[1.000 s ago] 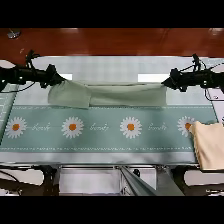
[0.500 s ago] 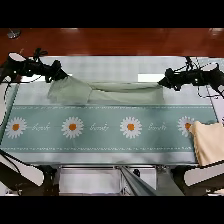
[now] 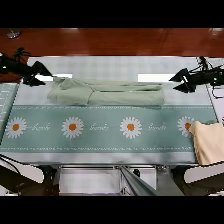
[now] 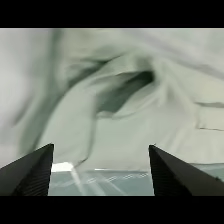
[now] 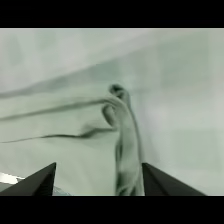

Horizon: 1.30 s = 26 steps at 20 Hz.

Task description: Fold the shirts.

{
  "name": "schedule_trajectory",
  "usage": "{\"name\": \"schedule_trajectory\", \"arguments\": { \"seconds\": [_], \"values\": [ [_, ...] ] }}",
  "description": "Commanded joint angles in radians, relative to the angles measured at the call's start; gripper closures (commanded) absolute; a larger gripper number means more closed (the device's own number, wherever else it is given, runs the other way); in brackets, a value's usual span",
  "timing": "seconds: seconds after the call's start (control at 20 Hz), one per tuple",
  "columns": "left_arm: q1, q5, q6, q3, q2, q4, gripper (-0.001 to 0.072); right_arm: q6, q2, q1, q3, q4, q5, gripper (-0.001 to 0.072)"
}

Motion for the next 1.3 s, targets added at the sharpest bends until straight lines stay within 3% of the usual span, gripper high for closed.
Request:
{"name": "schedule_trajectory", "arguments": {
  "seconds": [0.0,0.2,0.45,0.5,0.55,0.6,0.65,0.7,0.75,1.0,1.25],
  "values": [
    [0.045,0.062,0.042,-0.141,0.154,0.086,0.0005,0.058,0.004,-0.007,-0.077,-0.105,0.019,0.0091],
    [-0.043,0.325,0.118,-0.433,0.41,-0.006,0.0005,0.09,-0.021,0.098,-0.101,-0.105,-0.013,0.0091],
    [-0.205,0.355,0.117,-0.528,0.492,-0.006,0.0006,0.124,-0.051,0.18,-0.1,-0.104,-0.05,0.0098],
    [-0.238,0.356,0.117,-0.528,0.491,-0.006,0.0005,0.125,-0.051,0.185,-0.093,-0.102,-0.055,0.0151],
    [-0.275,0.36,0.117,-0.528,0.491,-0.006,0.0006,0.116,-0.051,0.189,-0.082,-0.095,-0.057,0.0383],
    [-0.306,0.365,0.118,-0.528,0.491,-0.006,0.0009,0.085,-0.051,0.189,-0.061,-0.084,-0.045,0.0702],
    [-0.337,0.369,0.118,-0.528,0.491,-0.006,0.0043,0.066,-0.05,0.19,-0.036,-0.078,-0.024,0.0696],
    [-0.362,0.371,0.119,-0.528,0.49,-0.006,0.0381,0.055,-0.042,0.189,-0.011,-0.08,0.0,0.0696],
    [-0.385,0.375,0.144,-0.528,0.489,-0.01,0.0665,0.053,-0.016,0.189,-0.001,-0.09,0.002,0.0697],
    [-0.541,0.394,0.178,-0.528,0.486,-0.047,0.0683,0.003,0.274,0.192,-0.098,-0.154,0.013,0.0697],
    [-0.827,0.609,0.107,-0.519,0.397,-0.047,0.0684,0.015,0.758,0.192,-0.404,-0.17,-0.01,0.0697]
  ]
}}
